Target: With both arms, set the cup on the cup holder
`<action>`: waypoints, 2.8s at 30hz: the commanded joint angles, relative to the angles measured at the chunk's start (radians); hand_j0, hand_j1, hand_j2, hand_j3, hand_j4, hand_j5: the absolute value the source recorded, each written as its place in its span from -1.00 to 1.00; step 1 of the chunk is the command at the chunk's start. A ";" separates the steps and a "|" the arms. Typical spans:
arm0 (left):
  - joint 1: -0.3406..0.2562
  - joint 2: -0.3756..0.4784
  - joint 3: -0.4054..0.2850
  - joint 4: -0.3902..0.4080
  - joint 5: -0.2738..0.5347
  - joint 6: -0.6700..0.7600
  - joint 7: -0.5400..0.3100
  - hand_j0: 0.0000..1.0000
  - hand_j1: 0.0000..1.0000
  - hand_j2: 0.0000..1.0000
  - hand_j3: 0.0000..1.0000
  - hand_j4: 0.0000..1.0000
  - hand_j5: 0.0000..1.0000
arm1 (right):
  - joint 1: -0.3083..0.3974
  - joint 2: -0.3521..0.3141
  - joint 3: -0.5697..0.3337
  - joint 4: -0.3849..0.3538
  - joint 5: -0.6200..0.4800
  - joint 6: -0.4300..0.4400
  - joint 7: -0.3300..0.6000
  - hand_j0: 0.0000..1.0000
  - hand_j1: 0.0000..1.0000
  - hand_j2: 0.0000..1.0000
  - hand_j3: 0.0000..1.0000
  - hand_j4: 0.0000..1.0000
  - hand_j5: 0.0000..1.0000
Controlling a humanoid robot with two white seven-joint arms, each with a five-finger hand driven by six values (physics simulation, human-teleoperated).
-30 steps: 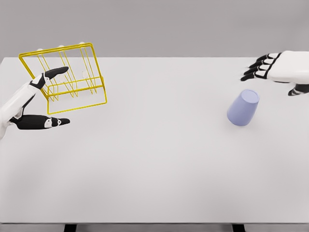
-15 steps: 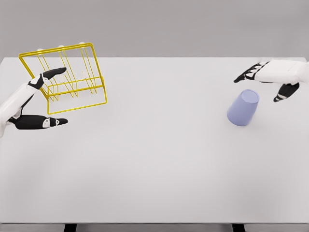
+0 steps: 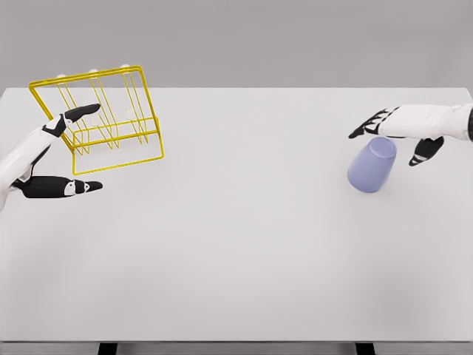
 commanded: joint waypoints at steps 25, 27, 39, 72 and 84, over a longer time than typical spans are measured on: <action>0.000 0.001 0.000 0.000 0.006 0.001 0.000 1.00 1.00 1.00 1.00 1.00 1.00 | 0.000 0.016 0.037 0.002 -0.003 0.010 0.000 0.32 0.32 0.32 0.32 0.32 0.32; 0.000 0.001 0.000 0.000 0.006 0.001 0.000 1.00 1.00 1.00 1.00 1.00 1.00 | 0.000 0.016 0.036 0.001 -0.004 0.010 0.000 0.09 0.09 0.09 0.09 0.09 0.09; 0.000 0.001 0.000 0.000 0.006 0.001 0.000 1.00 1.00 1.00 1.00 1.00 1.00 | -0.005 0.018 0.021 -0.015 -0.010 0.006 0.000 0.01 0.01 0.01 0.01 0.01 0.01; 0.000 0.001 0.000 0.000 0.006 0.001 0.000 1.00 1.00 1.00 1.00 1.00 1.00 | -0.041 0.368 -0.009 -0.174 0.006 0.003 0.000 0.03 0.03 0.03 0.03 0.03 0.03; 0.000 0.001 0.000 0.000 0.006 0.001 0.000 1.00 1.00 1.00 1.00 1.00 1.00 | -0.040 0.492 0.036 -0.159 0.125 0.009 0.000 0.06 0.06 0.06 0.06 0.06 0.06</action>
